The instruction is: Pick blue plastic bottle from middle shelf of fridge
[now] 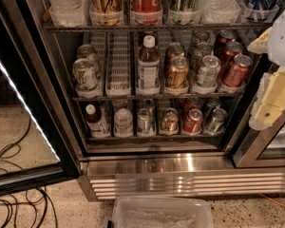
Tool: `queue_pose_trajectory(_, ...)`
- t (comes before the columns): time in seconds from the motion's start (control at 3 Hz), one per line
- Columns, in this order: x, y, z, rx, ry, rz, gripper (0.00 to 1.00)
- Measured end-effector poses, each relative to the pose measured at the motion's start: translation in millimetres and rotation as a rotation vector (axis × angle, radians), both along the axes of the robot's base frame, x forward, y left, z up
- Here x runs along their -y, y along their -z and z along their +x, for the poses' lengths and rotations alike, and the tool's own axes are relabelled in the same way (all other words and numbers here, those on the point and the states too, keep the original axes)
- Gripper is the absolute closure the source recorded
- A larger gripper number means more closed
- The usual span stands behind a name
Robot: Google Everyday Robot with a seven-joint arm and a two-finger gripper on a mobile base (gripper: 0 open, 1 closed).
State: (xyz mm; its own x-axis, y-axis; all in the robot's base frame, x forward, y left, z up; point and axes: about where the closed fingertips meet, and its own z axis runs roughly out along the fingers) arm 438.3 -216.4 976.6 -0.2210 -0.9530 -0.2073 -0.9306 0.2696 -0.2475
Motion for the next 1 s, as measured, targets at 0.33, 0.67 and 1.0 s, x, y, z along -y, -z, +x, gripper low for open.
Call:
queue_pose_trajectory(0.33,0,0,0,0.000,0.000,0.000,0.00)
queue_pose_trajectory(0.67,-10,-3,6,0.050,0.071,0.091,0.00)
queue_pose_trajectory(1.0,-43,-11,19,0.120,0.150,0.266,0.00)
